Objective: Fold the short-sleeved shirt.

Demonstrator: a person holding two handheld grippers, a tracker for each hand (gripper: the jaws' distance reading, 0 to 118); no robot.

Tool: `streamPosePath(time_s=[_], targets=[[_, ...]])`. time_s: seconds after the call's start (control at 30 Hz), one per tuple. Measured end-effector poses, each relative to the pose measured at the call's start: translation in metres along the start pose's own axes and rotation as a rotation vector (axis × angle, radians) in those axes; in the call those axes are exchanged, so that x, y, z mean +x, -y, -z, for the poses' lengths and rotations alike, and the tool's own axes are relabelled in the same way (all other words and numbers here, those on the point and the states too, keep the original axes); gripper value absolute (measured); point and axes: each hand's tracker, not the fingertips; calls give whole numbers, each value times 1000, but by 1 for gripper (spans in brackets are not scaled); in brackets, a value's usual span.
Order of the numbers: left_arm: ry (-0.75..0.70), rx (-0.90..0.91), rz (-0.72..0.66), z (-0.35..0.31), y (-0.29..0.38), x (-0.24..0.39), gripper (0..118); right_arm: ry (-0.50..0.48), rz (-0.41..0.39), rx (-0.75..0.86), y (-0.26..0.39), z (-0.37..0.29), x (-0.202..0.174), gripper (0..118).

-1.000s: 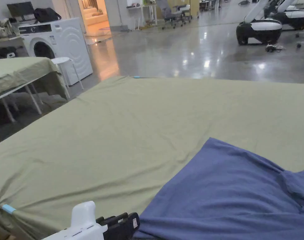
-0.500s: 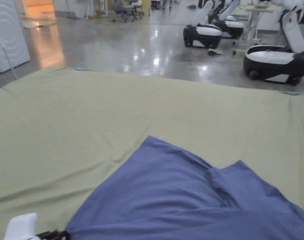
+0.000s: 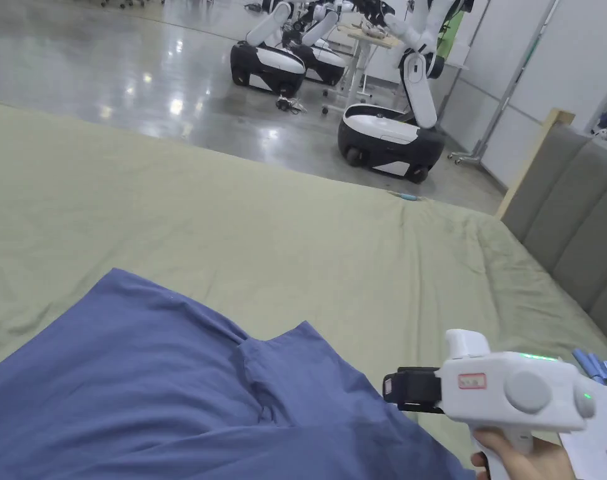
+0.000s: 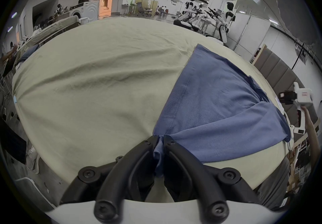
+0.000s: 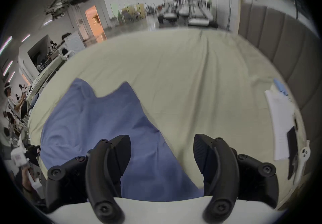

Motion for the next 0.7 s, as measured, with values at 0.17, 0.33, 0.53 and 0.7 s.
streamPosePath(time_s=[0.17, 0.33, 0.53, 0.7], targets=[[-13, 6, -9, 1, -2, 2, 8, 57, -101, -146, -2, 50, -9, 76], [-5, 8, -9, 2, -3, -1, 8, 103, -124, -120, 2, 38, -20, 18], [16, 39, 8, -6, -2, -5, 7, 110, -107, -6, 10, 2, -27, 3], [95, 231, -35, -54, -25, -5, 7, 28, -98, 193, 16, -77, -40, 2]])
